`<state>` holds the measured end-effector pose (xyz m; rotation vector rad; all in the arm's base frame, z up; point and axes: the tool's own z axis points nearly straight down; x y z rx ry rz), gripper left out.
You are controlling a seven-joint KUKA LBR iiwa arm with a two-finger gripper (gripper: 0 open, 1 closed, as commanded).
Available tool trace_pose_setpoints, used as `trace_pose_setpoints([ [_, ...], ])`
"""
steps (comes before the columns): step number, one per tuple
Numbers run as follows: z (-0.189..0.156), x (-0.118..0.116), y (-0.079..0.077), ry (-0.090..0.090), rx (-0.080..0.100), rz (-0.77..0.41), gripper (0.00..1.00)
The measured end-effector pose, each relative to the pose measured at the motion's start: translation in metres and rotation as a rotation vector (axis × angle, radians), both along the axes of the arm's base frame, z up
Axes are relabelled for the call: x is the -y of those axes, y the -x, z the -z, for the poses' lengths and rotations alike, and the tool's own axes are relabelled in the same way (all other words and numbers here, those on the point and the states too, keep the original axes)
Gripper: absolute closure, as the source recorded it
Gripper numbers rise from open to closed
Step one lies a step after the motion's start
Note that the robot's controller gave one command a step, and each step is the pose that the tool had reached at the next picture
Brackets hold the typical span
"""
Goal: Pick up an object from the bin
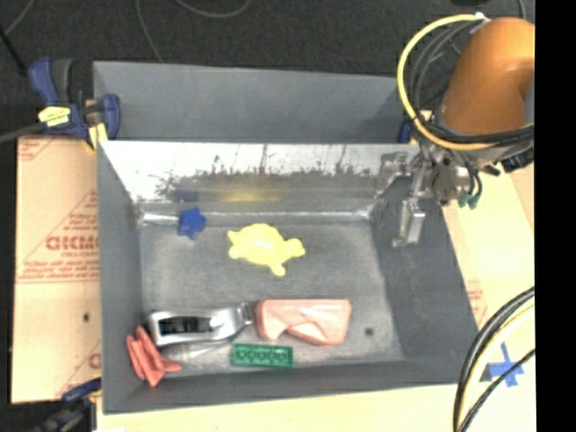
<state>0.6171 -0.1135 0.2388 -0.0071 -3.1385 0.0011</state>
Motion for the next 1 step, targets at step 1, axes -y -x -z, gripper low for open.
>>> trace_pose_setpoints([
  [1,-0.0052,-0.0004,-0.001,0.002,0.008,-0.002,0.0],
])
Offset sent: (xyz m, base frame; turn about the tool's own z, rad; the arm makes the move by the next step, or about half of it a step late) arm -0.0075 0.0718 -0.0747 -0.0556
